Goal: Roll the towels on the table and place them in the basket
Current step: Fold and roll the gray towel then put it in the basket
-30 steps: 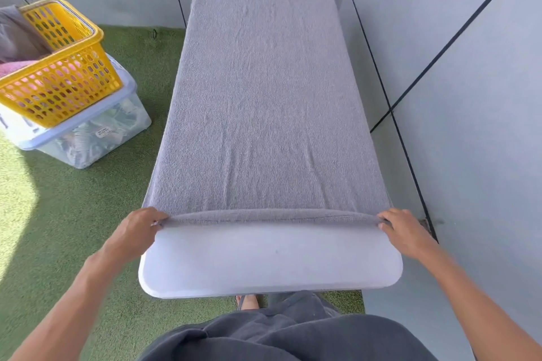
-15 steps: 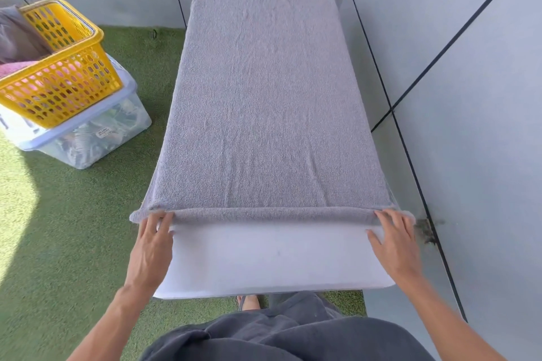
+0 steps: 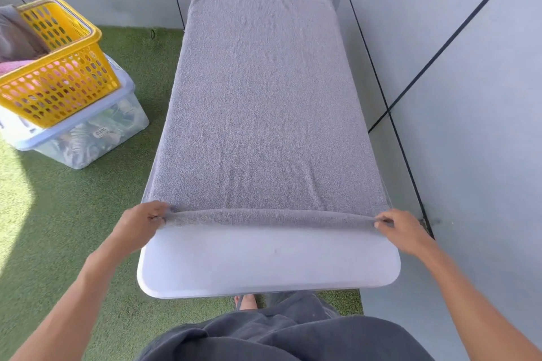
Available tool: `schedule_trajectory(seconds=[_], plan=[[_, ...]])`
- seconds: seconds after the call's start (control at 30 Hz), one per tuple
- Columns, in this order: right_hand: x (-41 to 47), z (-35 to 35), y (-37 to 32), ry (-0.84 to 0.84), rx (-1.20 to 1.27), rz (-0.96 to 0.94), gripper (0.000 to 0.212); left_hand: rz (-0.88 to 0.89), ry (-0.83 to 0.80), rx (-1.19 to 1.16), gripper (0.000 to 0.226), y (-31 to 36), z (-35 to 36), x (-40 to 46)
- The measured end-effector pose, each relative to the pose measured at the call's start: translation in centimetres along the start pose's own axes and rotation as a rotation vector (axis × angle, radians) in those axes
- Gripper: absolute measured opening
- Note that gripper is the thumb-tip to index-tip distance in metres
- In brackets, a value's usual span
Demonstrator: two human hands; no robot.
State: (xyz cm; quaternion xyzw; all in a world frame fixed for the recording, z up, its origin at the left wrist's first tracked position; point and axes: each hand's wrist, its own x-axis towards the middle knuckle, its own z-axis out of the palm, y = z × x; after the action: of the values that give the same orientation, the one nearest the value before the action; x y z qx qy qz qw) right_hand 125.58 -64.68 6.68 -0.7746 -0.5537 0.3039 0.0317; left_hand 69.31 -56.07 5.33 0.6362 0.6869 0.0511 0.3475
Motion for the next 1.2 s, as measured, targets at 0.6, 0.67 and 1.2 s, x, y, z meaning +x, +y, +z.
schedule_trajectory(seconds=[0.6,0.67,1.2], plan=[[0.6,2.6,-0.3,0.227,-0.234,-0.107,0.026,0.25,0.369,0.35,0.028,1.8,3.3,-1.8],[0.6,0.8,-0.4,0.084,-0.231,-0.139,0.021,0.261,0.288,0.356,0.025,0.9,2.5,-1.3],[-1.9,4.0,-1.4,0.4,-0.249,-0.1,0.043,0.295,0.444,0.291,0.026,2.2,4.2,-3.4]])
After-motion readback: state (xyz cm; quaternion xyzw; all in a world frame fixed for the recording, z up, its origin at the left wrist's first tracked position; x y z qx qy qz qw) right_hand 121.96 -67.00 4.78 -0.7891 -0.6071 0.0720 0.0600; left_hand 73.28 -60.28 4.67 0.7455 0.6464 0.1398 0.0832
